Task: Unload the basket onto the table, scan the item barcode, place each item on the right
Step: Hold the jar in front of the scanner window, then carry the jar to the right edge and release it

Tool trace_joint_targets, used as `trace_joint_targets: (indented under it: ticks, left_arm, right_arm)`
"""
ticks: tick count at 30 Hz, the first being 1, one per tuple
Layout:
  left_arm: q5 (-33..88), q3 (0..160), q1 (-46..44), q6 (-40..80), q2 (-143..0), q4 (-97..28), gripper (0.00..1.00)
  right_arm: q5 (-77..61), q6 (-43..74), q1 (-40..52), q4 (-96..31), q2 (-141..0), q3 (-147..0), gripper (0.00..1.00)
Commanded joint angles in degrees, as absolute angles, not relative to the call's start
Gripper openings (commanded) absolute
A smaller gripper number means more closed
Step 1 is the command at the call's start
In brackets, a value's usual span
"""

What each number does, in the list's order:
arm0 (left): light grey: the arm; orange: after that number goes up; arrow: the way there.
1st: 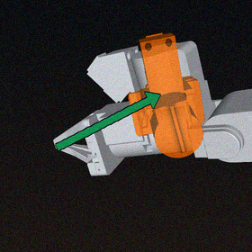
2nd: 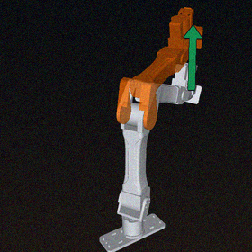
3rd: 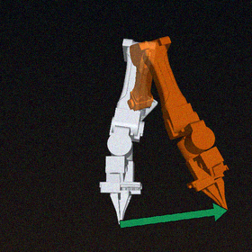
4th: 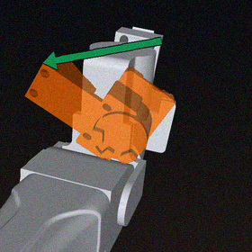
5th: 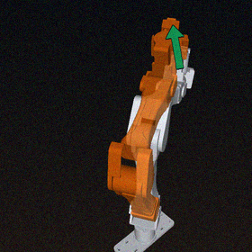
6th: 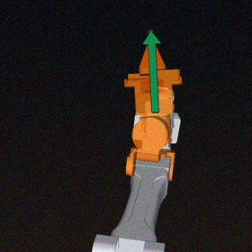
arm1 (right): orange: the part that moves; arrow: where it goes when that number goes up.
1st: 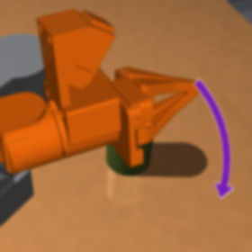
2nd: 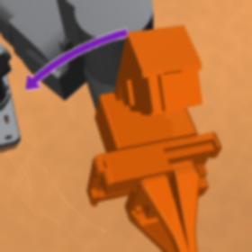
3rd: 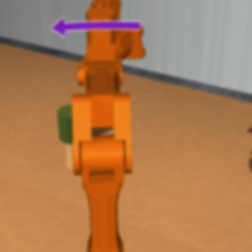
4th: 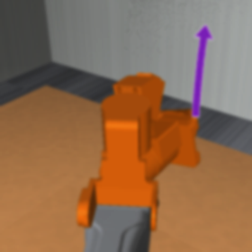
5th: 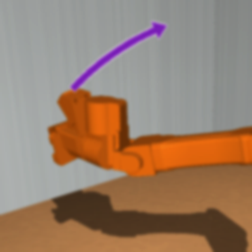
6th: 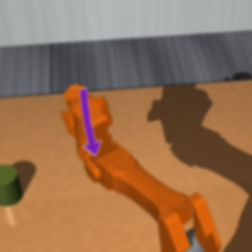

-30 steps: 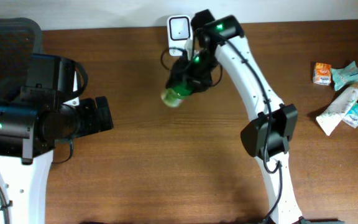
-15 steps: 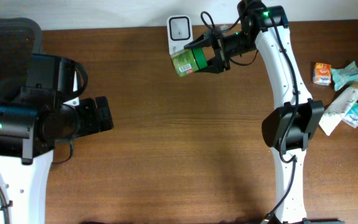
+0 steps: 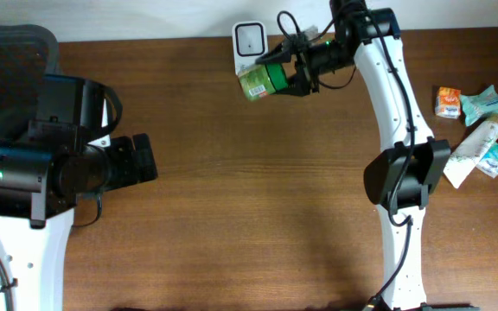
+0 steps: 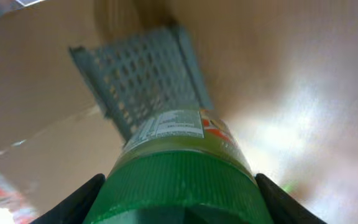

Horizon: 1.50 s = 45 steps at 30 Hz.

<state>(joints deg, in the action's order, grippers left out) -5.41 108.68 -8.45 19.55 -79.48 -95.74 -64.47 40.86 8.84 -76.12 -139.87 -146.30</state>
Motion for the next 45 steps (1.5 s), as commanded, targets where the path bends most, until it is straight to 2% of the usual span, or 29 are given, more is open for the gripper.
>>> trace_joint_targets:
  ticks: [1, 4, 11, 14, 20, 24, 31, 36, 40, 45]
  left_arm:
    - [-5.63, 108.88, -8.45, 20.14, -78.83, -95.7, 0.99]
    - [-5.63, 108.9, -8.45, 20.14, -78.83, -95.7, 0.99]
    - [-5.61, 108.88, -8.45, 20.14, -78.83, -95.7, 0.99]
    - [-5.63, 108.88, -8.45, 20.14, -78.83, -95.7, 0.99]
    - [-5.63, 108.88, -8.45, 20.14, -78.83, -95.7, 0.99]
    - [-5.61, 108.88, -8.45, 20.14, -78.83, -95.7, 0.99]
    - [-5.61, 108.88, -8.45, 20.14, -78.83, -95.7, 0.99]
    - [-5.63, 108.9, -8.45, 20.14, -78.83, -95.7, 0.99]
    - [-5.63, 108.9, -8.45, 20.14, -78.83, -95.68, 0.99]
    - [-5.63, 108.9, -8.45, 20.14, -78.83, -95.7, 0.99]
  right_arm:
    - [-48.29, 40.34, 11.68, -67.4, -139.02, -147.44, 0.57]
    - [-23.88, 39.24, 14.83, -60.99, -139.24, -147.37, 0.54]
    - [-1.63, 29.98, 19.86, -34.81, -140.27, -139.33, 0.55]
    - [2.98, 28.4, 19.86, -22.13, -140.68, -133.51, 0.55]
    - [3.68, 24.12, 19.88, -1.13, -142.58, -126.28, 0.55]
    - [3.7, 23.77, 19.88, 6.15, -144.79, -126.28, 0.55]
    - [3.68, 22.65, 20.03, 5.74, -144.99, -126.26, 0.55]
    - [3.7, 17.34, 18.81, 3.2, -141.4, -126.32, 0.55]
    - [3.7, 17.39, 15.11, -8.01, -134.63, -126.32, 0.55]
    - [3.68, 20.62, 5.58, -29.89, -127.9, -126.32, 0.56]
